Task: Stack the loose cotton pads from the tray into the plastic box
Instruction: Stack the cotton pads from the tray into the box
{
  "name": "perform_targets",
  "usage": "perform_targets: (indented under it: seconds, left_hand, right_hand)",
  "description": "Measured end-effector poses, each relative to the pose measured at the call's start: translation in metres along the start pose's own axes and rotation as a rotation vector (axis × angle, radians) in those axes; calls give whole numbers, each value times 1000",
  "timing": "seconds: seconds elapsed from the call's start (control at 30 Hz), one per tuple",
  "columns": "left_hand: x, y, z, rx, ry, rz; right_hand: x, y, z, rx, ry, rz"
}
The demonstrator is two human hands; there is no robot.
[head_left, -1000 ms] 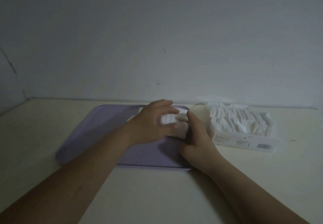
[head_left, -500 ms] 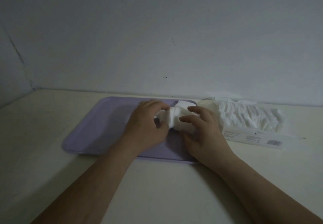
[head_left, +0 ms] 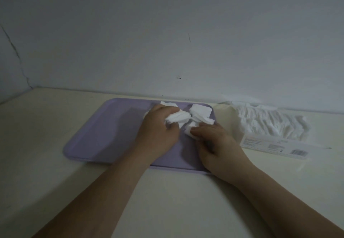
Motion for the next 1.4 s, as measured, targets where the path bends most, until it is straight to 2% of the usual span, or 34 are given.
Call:
perform_targets:
  seconds: [0.1,0.17,0.23,0.33,0.47,0.57,0.67,0.77,1.03,1.17,1.4]
  left_hand:
    - [12,-8,-7,217,-332,28]
    - [13,-15,-11,274,-506,104]
    - [11,-21,-13,288,-542,180]
    - [7,-25,-14,279,-566,288]
    - [10,-22,-12,218,-459,415]
    - [15,-20,-7,189,-381,404]
    - [13,-20,-4,147,-351,392]
    - [15,-20,-6,129,-358,388]
    - [19,-17,-4,118,-260,389]
    - [15,-21,-2,115,-227,436]
    - [8,-24,-6,99,-201,406]
  right_hand:
    - [3,-1,2,-114,131,56]
    - [9,-1,4,-214,236,-37]
    - [13,0,3,-324,413,-120]
    - [14,0,4,-333,538,-132]
    - [14,-1,2,-376,404,-154]
    - [11,-2,1,-396,382,-123]
    - [10,-2,5,-327,341,-41]
    - [10,-3,4,-340,263,-49]
    - [13,-2,6,-438,264,-80]
    - [13,-2,10,-417,195,-83]
    - [7,-4,19,-417,170,-64]
Point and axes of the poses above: each hand's wrist, its own y-axis towards the middle knuckle, its own x-axis out of the back of the hand, z = x × y, the point moved 3 cm from there along y, towards the middle knuckle, and after that the axes turned 2 degrees about y, right-handed, at the moved point
